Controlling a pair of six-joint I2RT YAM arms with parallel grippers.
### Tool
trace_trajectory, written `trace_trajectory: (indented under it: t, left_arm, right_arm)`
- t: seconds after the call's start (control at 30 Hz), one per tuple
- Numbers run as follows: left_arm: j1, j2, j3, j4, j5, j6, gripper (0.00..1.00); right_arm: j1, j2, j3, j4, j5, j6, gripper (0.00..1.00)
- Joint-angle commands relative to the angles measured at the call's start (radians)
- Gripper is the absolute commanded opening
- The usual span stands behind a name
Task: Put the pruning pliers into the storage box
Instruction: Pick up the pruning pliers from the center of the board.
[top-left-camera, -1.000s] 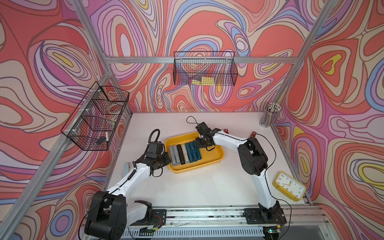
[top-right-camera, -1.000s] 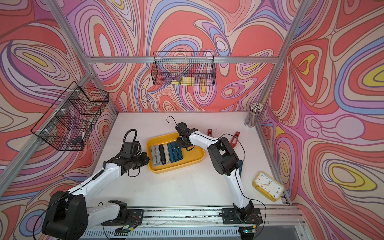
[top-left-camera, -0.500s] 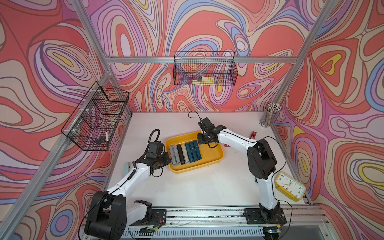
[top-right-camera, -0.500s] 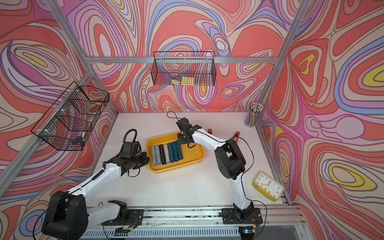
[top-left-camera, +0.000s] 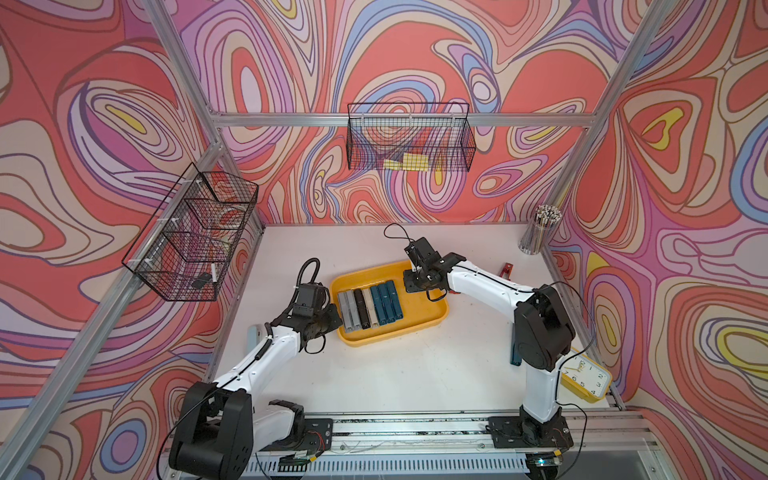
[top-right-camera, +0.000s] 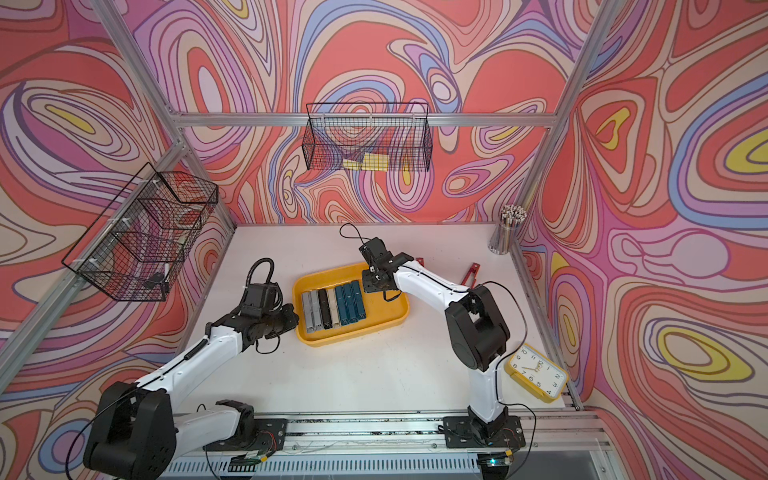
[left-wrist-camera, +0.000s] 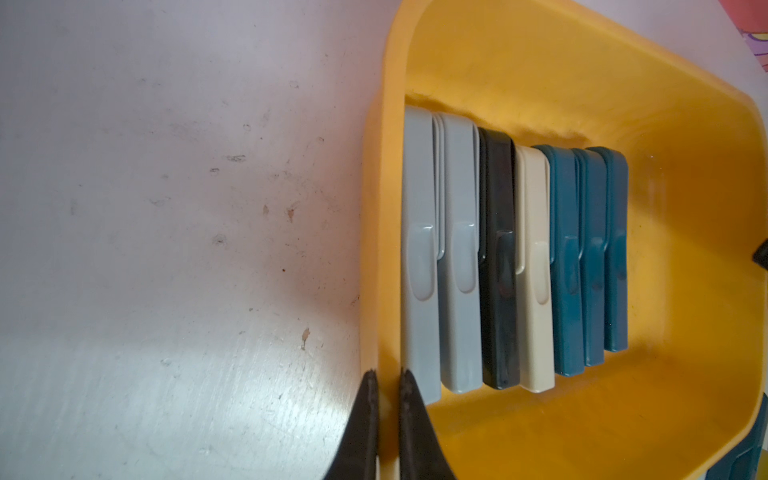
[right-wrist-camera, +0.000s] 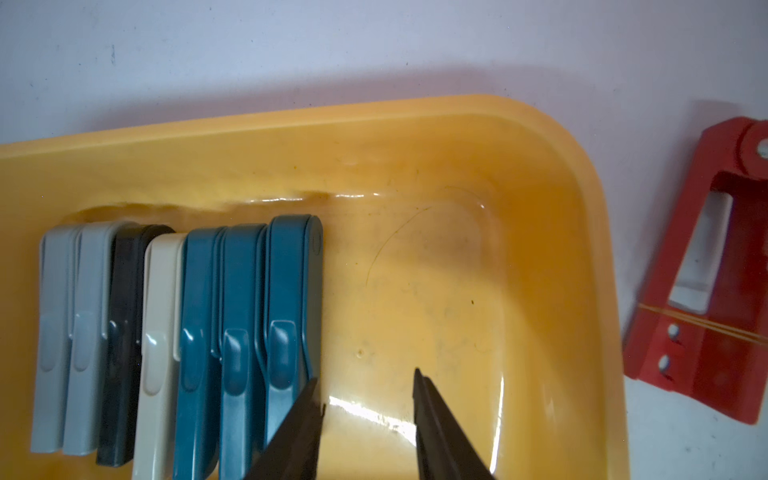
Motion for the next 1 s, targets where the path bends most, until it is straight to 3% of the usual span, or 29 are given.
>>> trace_trajectory:
  t: [0.0, 0.23, 0.53, 0.97]
  left_arm:
    - [-0.007, -0.018, -0.003, -0.008, 0.018, 0.003, 0.02]
    - [-0.007, -0.027, -0.010, -0.002, 0.028, 0.011, 0.04]
    - [-0.007, -0.053, -0.014, 0.006, 0.052, 0.023, 0.04]
    - [-0.007, -0.073, -0.042, 0.025, 0.069, 0.021, 0.05]
  right_arm:
    - [0.002, -0.074, -0.047, -0.015, 0.037, 0.012, 0.46]
    - [-0.071, -0.219, -0.214, -0.021, 0.056, 0.019, 0.58]
    - [-0.241, -0.395, -0.398, -0.052, 0.058, 0.029, 0.63]
    - [-0.486, -0.513, -0.497, -0.118, 0.057, -0.003, 0.67]
